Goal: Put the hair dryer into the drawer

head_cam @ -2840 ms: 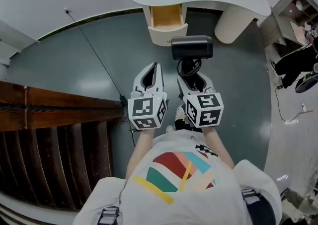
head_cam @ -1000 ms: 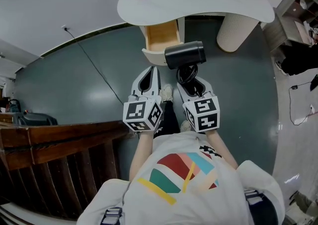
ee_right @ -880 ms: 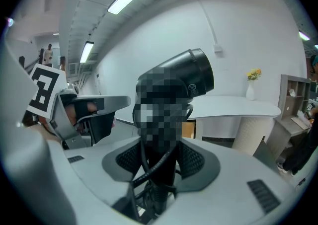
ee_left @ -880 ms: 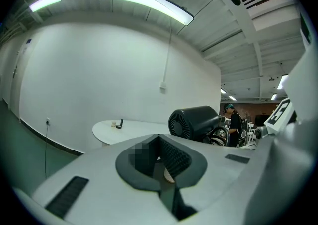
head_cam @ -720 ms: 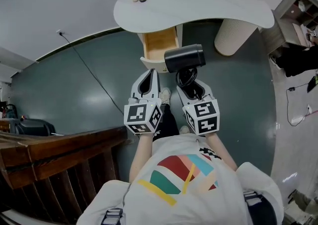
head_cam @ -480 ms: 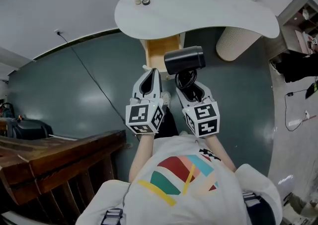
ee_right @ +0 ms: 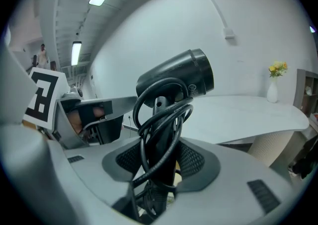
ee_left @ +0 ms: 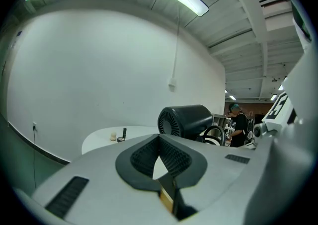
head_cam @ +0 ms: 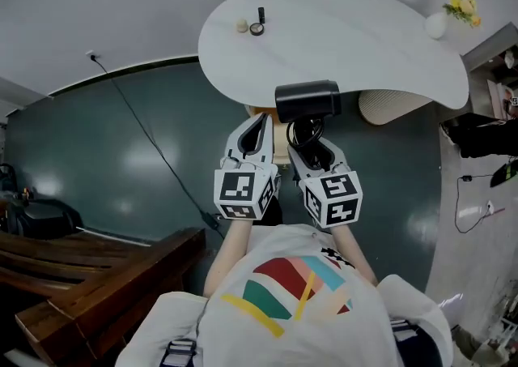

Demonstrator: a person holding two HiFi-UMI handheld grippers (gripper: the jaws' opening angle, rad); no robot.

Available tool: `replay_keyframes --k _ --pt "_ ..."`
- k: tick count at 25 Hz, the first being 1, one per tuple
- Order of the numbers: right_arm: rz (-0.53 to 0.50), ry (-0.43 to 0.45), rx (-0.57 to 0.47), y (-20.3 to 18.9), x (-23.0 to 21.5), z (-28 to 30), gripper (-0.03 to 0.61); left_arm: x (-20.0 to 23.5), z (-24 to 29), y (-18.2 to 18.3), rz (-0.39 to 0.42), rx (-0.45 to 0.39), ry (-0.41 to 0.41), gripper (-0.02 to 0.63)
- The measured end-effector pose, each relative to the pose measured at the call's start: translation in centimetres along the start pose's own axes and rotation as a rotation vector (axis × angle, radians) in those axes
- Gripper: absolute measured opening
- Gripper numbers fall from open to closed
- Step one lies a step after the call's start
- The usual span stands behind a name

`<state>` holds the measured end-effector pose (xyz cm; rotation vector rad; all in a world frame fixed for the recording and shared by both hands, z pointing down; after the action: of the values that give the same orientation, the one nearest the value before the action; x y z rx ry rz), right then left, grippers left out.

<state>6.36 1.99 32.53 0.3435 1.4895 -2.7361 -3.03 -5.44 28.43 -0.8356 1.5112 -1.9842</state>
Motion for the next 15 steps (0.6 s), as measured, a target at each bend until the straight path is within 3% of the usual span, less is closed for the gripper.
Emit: replay_keyframes --k 7,15 --pt "0.038 -0.034 -0.01 4.2 -1.5 5.2 0.196 3.4 5.2 2.9 0.038 -0.034 -0.052 0.015" --pt "0.02 -0.011 -0.035 6.8 -4.0 7.1 0.196 3.6 8.8 4.3 0.058 -0.051 -0.029 0.017"
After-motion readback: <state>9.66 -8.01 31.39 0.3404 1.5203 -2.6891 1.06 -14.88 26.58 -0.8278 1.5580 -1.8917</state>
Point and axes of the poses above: the fingertips, and each gripper's own axes: z forward along the fingers, x to its left, y out of its top, the point moved 5 cm from there along -z, backward along the fingers, and after that the axes turned 1 degree about x, right-handed, at the moved point
